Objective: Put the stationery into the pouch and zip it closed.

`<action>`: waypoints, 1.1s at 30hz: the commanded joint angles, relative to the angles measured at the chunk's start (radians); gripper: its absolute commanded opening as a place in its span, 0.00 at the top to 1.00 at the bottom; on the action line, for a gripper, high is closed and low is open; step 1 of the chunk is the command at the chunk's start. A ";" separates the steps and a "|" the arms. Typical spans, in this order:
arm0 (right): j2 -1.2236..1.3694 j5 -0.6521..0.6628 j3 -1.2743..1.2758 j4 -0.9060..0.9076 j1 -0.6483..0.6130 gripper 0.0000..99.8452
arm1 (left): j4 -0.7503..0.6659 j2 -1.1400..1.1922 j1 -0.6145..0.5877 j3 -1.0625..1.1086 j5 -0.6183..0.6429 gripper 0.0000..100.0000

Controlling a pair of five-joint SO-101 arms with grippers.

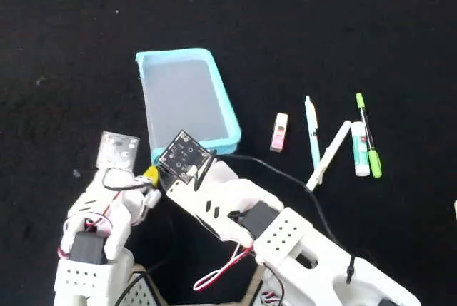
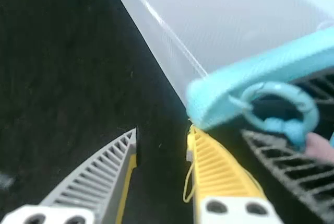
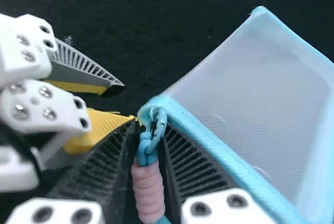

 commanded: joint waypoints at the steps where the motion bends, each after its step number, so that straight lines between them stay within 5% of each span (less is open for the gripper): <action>1: -0.038 0.000 -0.010 -0.028 -0.011 0.99 | 0.075 -0.002 -0.016 -0.127 0.000 0.84; 13: -0.038 0.000 -0.010 -0.026 -0.011 0.99 | 0.077 -0.003 0.021 -0.139 0.002 0.84; 33: -0.038 0.000 -0.007 -0.026 -0.011 0.99 | -0.150 -0.002 0.062 -0.012 0.041 0.84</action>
